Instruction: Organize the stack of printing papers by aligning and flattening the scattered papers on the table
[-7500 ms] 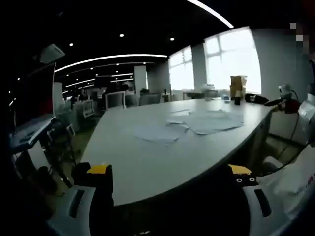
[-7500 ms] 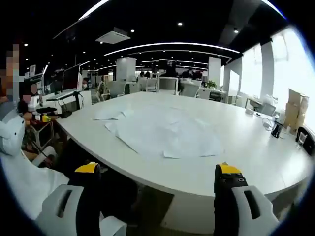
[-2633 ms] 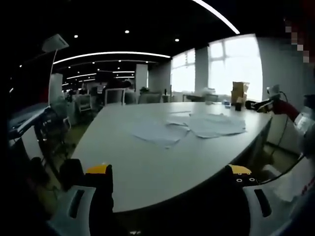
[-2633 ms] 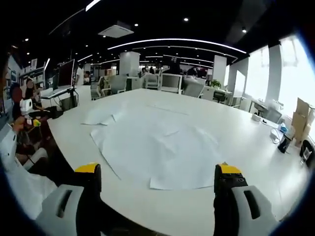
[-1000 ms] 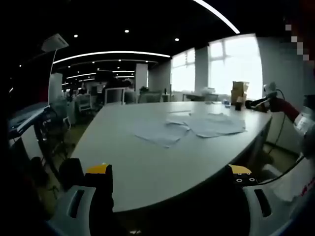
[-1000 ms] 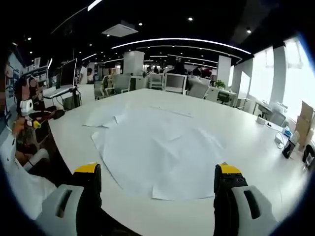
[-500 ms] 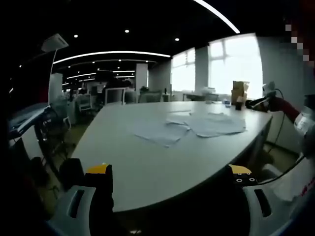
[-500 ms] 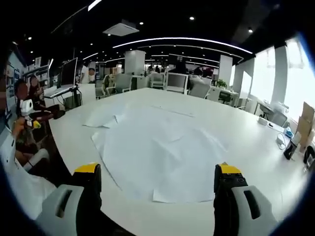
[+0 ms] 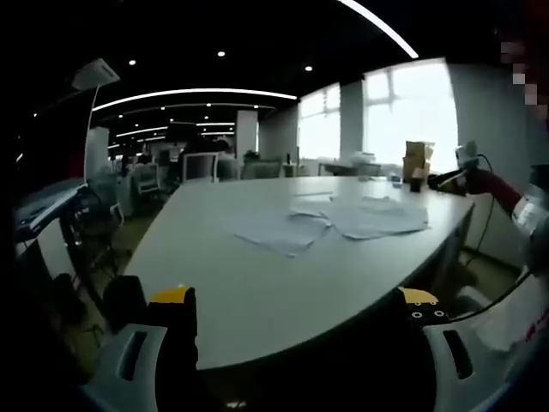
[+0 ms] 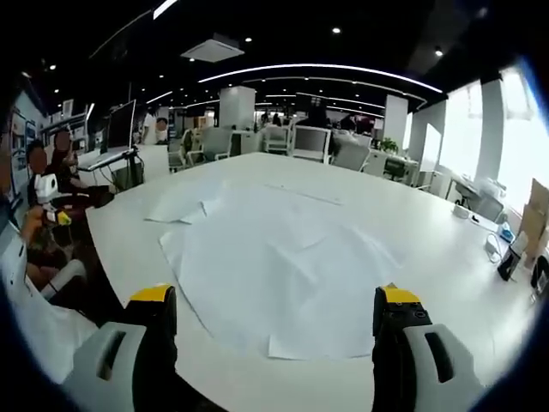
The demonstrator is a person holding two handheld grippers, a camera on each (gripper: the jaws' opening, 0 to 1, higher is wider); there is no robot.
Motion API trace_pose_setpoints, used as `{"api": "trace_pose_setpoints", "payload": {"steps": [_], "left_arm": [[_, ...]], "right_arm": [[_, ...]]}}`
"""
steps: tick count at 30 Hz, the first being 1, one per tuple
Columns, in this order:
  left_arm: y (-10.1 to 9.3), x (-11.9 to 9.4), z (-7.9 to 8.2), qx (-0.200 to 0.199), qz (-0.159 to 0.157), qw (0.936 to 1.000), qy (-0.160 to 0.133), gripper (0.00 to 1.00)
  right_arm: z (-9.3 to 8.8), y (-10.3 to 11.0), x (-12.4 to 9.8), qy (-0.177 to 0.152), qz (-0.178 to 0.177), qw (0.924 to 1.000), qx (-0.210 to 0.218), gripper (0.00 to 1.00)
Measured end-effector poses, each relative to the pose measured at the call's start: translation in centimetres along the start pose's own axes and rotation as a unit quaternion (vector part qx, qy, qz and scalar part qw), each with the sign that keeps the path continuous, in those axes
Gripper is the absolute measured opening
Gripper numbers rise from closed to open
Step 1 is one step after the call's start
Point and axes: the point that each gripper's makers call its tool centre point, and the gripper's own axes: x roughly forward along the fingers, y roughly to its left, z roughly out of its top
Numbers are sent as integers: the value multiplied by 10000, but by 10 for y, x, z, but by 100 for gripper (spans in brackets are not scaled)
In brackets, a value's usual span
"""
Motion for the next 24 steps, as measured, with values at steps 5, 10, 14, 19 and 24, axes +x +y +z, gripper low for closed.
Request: {"api": "trace_pose_setpoints", "payload": {"steps": [5, 10, 14, 19, 24], "left_arm": [[0, 0, 1, 0, 9, 10000, -11, 97], [0, 0, 0, -3, 8, 10000, 4, 97], [1, 0, 0, -8, 9, 10000, 0, 97], [0, 0, 0, 3, 13, 10000, 11, 97], [1, 0, 0, 1, 11, 10000, 23, 97]], "right_arm": [[2, -1, 2, -2, 3, 10000, 1, 90], [3, -1, 4, 5, 23, 10000, -2, 90], [4, -1, 6, 2, 29, 10000, -7, 90], [3, -2, 9, 17, 39, 10000, 11, 90], [3, -5, 10, 17, 40, 10000, 27, 90]]}}
